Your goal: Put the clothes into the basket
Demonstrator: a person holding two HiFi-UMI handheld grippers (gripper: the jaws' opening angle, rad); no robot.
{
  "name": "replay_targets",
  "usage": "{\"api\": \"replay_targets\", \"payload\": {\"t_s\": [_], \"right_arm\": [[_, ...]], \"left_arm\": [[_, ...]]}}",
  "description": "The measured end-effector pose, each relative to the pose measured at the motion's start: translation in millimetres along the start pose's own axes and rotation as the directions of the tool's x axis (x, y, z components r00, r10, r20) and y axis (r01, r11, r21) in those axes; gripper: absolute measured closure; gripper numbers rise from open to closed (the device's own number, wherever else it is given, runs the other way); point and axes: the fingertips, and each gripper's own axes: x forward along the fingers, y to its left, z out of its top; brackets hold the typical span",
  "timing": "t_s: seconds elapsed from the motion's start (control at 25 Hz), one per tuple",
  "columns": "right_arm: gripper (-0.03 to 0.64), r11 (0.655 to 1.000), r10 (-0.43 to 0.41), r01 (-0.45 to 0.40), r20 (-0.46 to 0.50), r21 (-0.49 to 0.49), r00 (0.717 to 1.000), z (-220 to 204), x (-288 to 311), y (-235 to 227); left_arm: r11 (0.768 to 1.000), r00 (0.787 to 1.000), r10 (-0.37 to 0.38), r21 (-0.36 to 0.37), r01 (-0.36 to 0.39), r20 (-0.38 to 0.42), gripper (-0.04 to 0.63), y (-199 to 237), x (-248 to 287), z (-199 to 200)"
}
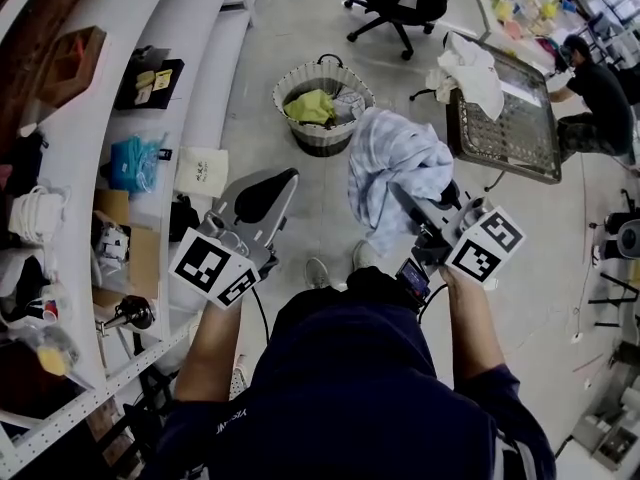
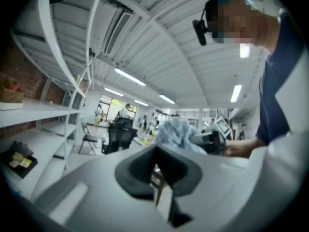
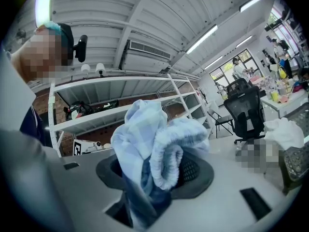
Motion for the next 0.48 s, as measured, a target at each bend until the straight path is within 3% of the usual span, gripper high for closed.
{"api": "replay_targets", "payload": {"t_s": [0.48], "right_arm": [[0.417,0.999,0.013,-0.012,-0.017,0.048,1.0,1.3,37.0,-39.1]], "left_arm": [[1.0,0.999,0.013,-0.007,-0.013,-0.032,0.591,36.8,25.8,-8.0]]}}
